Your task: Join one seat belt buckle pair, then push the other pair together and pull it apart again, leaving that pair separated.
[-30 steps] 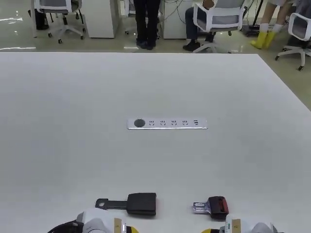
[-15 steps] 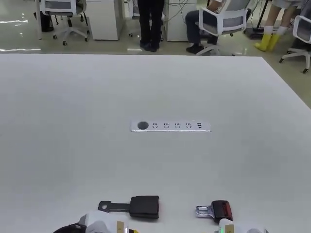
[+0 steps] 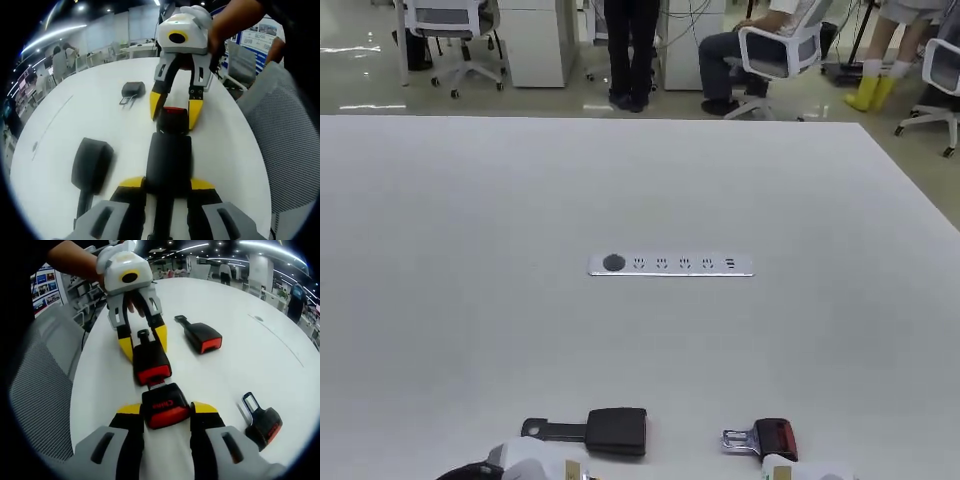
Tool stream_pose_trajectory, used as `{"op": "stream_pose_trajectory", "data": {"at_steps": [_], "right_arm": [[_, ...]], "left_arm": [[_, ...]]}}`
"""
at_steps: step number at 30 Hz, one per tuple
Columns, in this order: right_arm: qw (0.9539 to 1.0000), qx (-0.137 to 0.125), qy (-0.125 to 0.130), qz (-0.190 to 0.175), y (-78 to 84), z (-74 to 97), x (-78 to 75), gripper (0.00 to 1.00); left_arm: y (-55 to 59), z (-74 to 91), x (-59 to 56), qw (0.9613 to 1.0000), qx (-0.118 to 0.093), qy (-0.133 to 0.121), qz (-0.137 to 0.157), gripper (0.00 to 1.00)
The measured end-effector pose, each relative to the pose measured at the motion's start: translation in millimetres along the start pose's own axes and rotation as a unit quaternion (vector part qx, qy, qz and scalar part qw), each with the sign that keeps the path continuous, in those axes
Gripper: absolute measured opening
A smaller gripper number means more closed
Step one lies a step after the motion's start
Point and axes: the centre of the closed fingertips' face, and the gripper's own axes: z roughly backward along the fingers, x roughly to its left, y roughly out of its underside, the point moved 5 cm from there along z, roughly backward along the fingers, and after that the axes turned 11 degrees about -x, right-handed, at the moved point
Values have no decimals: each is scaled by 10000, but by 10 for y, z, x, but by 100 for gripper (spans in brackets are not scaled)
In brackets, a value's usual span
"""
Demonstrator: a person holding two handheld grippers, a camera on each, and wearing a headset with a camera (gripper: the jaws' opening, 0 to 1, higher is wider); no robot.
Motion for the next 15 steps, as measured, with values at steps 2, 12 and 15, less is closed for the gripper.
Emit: {"op": "stream_pose_trajectory", "data": {"at_steps": [2,12,15], "right_arm": [[10000,-61,26,-58,-13,-49,0,34],[9999,-60,92,-88,-41,-55,-26,34],[9999,-53,94,-78,-51,-48,-23,34]], "left_arm": [[1,-2,3,10000,3,1,-9,32],[6,22,-10,10000,29,22,-48,32],[3,16,-16,10000,22,15,-33,32]]}}
